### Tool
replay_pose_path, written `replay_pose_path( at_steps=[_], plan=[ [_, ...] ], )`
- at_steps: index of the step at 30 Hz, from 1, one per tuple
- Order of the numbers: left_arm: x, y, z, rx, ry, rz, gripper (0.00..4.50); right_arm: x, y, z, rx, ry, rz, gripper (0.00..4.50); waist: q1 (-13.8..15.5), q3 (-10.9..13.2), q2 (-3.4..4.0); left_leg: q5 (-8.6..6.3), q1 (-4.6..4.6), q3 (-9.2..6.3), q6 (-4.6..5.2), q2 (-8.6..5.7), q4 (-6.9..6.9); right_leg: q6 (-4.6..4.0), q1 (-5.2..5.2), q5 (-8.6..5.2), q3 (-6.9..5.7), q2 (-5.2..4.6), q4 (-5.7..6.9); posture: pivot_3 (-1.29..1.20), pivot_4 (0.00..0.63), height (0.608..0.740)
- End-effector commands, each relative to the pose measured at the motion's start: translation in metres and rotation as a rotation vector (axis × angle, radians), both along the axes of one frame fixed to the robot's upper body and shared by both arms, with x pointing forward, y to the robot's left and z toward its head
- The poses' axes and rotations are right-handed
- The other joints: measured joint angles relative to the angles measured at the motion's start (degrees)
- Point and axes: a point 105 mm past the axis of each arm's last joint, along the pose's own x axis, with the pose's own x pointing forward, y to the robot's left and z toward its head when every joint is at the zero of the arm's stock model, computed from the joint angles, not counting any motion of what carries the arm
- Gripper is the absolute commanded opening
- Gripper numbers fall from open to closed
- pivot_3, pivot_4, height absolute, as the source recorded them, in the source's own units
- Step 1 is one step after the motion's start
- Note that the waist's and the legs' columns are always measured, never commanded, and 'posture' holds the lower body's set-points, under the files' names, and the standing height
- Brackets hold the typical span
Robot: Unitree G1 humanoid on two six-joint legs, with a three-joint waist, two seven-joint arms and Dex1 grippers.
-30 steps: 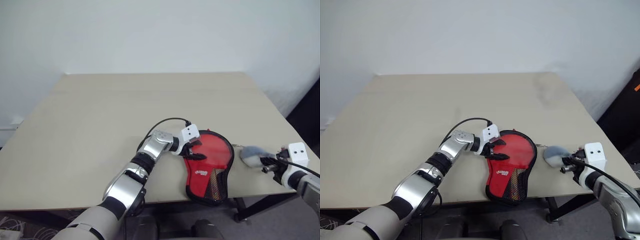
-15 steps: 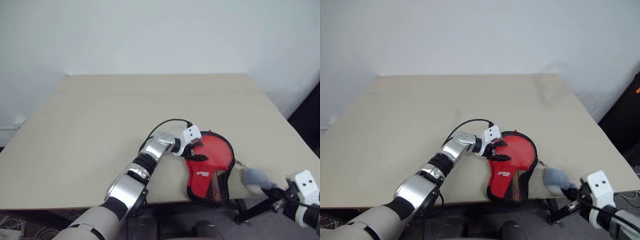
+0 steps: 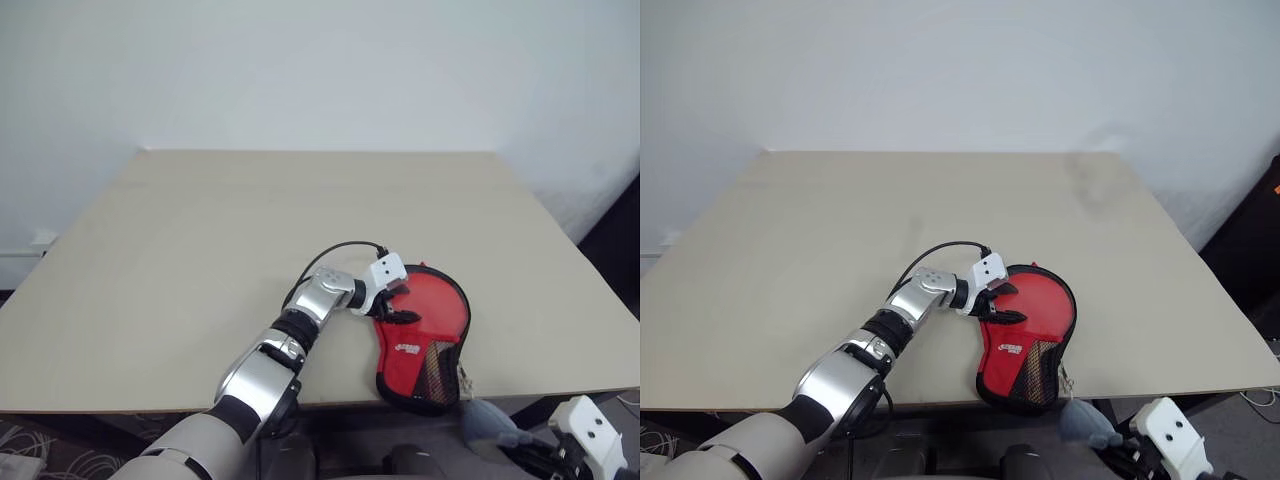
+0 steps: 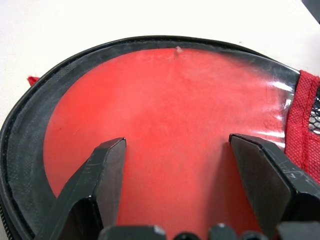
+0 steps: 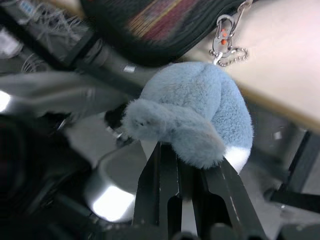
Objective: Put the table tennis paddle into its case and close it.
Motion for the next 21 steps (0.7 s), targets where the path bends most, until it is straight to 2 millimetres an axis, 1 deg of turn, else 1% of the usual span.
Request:
replay_pose_path(
  at_steps=[1, 2, 4, 5, 7, 8, 9, 11, 14, 16, 18, 20, 21],
  plan=[
    [-0.015, 0.010, -0.035, 0.112, 0.101, 0.002, 3.58, -0.010, 0.011, 0.006, 0.015, -0.010, 0.039, 0.01, -0.1, 0.0, -0.03, 0.00, 0.00, 0.00, 0.01, 0.01, 0.00, 0.00, 0.00, 0.00, -0.07, -0.06, 0.00, 0.00, 0.000, 0.740],
    [-0.015, 0.009, -0.035, 0.113, 0.100, -0.001, 3.58, -0.014, 0.013, 0.007, 0.019, -0.007, 0.041, 0.01, -0.1, 0.0, -0.03, -0.01, 0.00, 0.01, 0.01, 0.03, 0.01, 0.00, 0.01, 0.00, -0.19, -0.15, -0.01, 0.00, 0.000, 0.740],
    [-0.015, 0.008, -0.035, 0.115, 0.098, -0.008, 3.58, -0.023, 0.015, 0.006, 0.005, 0.010, 0.044, 0.01, -0.1, 0.0, -0.02, -0.04, 0.03, 0.12, 0.06, 0.03, 0.02, 0.00, 0.00, 0.00, -1.00, -0.85, -0.03, 0.00, 0.000, 0.740],
    [-0.015, 0.007, -0.035, 0.116, 0.097, -0.010, 3.58, -0.026, 0.014, 0.004, -0.015, 0.020, 0.043, 0.01, -0.1, -0.1, 0.07, -0.05, 0.03, 0.13, 0.07, 0.10, 0.05, 0.00, 0.05, 0.00, -1.32, -1.00, -0.15, 0.00, 0.000, 0.740],
    [-0.015, 0.005, -0.034, 0.115, 0.095, -0.013, 3.58, -0.030, 0.004, -0.003, -0.092, 0.041, 0.015, 0.01, -0.1, -0.1, 0.06, -0.08, 0.05, 0.11, 0.11, 0.42, -0.06, -0.02, 0.32, 0.01, -1.92, -1.17, -0.80, 0.00, 0.000, 0.740],
    [-0.015, 0.004, -0.033, 0.114, 0.094, -0.017, 3.58, -0.028, -0.001, -0.005, -0.119, 0.032, 0.001, 0.01, -0.1, -0.2, 0.04, -0.11, 0.04, 0.16, 0.16, 0.42, -0.03, -0.02, 0.35, 0.02, -2.58, -1.76, -0.84, 0.00, 0.000, 0.740],
    [-0.015, 0.003, -0.032, 0.113, 0.093, -0.022, 3.58, -0.025, -0.005, -0.004, -0.134, 0.013, -0.017, 0.01, -0.1, -0.2, 0.06, -0.15, 0.05, 0.24, 0.22, 0.40, 0.02, -0.02, 0.37, 0.02, -2.92, -2.06, -0.87, 0.00, 0.000, 0.740],
    [-0.015, 0.001, -0.032, 0.115, 0.089, -0.029, 3.58, -0.010, -0.012, 0.002, -0.146, -0.063, -0.074, 0.01, -0.1, -0.2, 0.14, -0.22, 0.06, 0.36, 0.34, 0.28, 0.03, -0.02, 0.40, 0.02, -3.82, -2.86, -0.96, 0.00, 0.000, 0.740],
    [-0.017, 0.000, -0.032, 0.111, 0.089, -0.039, 3.58, 0.022, -0.028, 0.014, -0.171, -0.219, -0.196, 0.01, -0.1, -0.4, 0.46, -0.24, 0.03, 0.25, 0.35, 0.44, -0.15, -0.03, 0.64, 0.03, -4.81, -3.19, -1.70, 0.00, 0.000, 0.740],
    [-0.018, 0.000, -0.033, 0.111, 0.090, -0.043, 3.58, 0.041, -0.037, 0.019, -0.193, -0.298, -0.279, 0.01, 0.0, -0.4, 0.51, -0.25, 0.07, 0.30, 0.36, 0.31, -0.13, -0.02, 0.69, 0.03, -5.40, -3.71, -1.69, 0.00, 0.000, 0.740],
    [-0.019, 0.001, -0.034, 0.112, 0.090, -0.046, 3.58, 0.055, -0.039, 0.023, -0.174, -0.357, -0.352, 0.01, 0.3, -0.4, 0.54, -0.24, 0.05, 0.25, 0.36, 0.30, -0.12, -0.02, 0.71, 0.04, -5.71, -3.79, -1.69, 0.00, 0.000, 0.740],
    [-0.020, 0.002, -0.034, 0.109, 0.093, -0.049, 3.58, 0.067, -0.037, 0.026, -0.135, -0.402, -0.402, 0.01, 0.8, -0.5, 0.65, -0.24, 0.04, 0.21, 0.36, 0.30, -0.12, -0.06, 0.73, 0.09, -5.82, -3.79, -1.63, 0.00, 0.000, 0.740],
    [-0.020, 0.003, -0.035, 0.110, 0.095, -0.048, 3.58, 0.075, -0.040, 0.025, -0.122, -0.423, -0.458, 0.01, 1.2, -0.5, 0.67, -0.24, 0.05, 0.21, 0.36, 0.28, -0.13, -0.03, 0.72, 0.14, -5.84, -3.79, -1.59, 0.00, 0.000, 0.740]
  ],
)
